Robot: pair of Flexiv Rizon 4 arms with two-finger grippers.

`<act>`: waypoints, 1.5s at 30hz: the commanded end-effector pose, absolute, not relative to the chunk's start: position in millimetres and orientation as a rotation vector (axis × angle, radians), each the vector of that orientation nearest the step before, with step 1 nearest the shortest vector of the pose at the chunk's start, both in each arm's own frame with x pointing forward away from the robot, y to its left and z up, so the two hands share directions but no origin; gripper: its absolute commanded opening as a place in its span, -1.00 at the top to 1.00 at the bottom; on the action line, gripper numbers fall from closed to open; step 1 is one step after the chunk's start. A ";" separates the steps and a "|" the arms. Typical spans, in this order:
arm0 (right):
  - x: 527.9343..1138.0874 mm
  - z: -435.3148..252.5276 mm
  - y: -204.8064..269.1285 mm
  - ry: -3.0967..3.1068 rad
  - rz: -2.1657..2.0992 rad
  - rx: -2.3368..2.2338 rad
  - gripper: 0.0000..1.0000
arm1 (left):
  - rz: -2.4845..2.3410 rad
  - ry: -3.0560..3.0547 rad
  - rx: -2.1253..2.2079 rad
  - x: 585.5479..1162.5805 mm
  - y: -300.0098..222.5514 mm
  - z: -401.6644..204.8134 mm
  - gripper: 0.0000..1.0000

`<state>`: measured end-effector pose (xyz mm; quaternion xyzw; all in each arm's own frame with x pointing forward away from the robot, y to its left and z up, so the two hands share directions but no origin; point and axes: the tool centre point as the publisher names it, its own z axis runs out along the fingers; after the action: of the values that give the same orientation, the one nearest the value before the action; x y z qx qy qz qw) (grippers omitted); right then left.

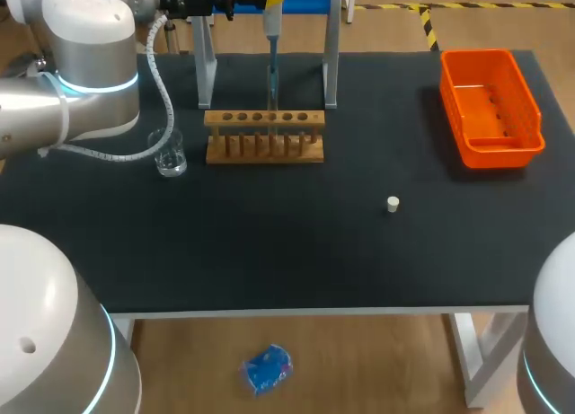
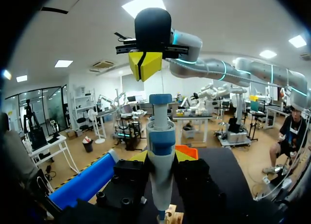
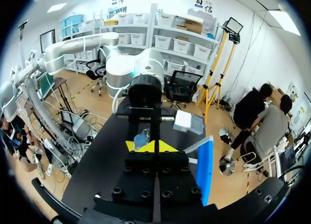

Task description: Invert the test tube, pick up the pipette, mount the tip to pipette, aspirate from beaker and dispense into the tube, eject the tip, return the pipette, and cap with the stopper.

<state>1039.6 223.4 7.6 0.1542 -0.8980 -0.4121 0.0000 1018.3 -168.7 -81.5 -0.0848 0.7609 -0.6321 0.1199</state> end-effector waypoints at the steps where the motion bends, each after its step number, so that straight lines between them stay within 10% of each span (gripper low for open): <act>1: 1043.1 12.5 233.8 -2.815 -1.263 0.505 1.00 | -1.847 2.223 -0.247 1018.5 -168.6 -81.3 1.00; 45: 1017.5 -15.0 246.5 -2.739 -1.207 0.515 1.00 | -1.847 2.223 -0.247 1018.5 -168.6 -81.3 1.00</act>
<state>1015.3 246.6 -11.9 0.1684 -0.9005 -0.3979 0.0493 1018.1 -168.4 -83.4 -0.0851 0.7615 -0.6313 0.1194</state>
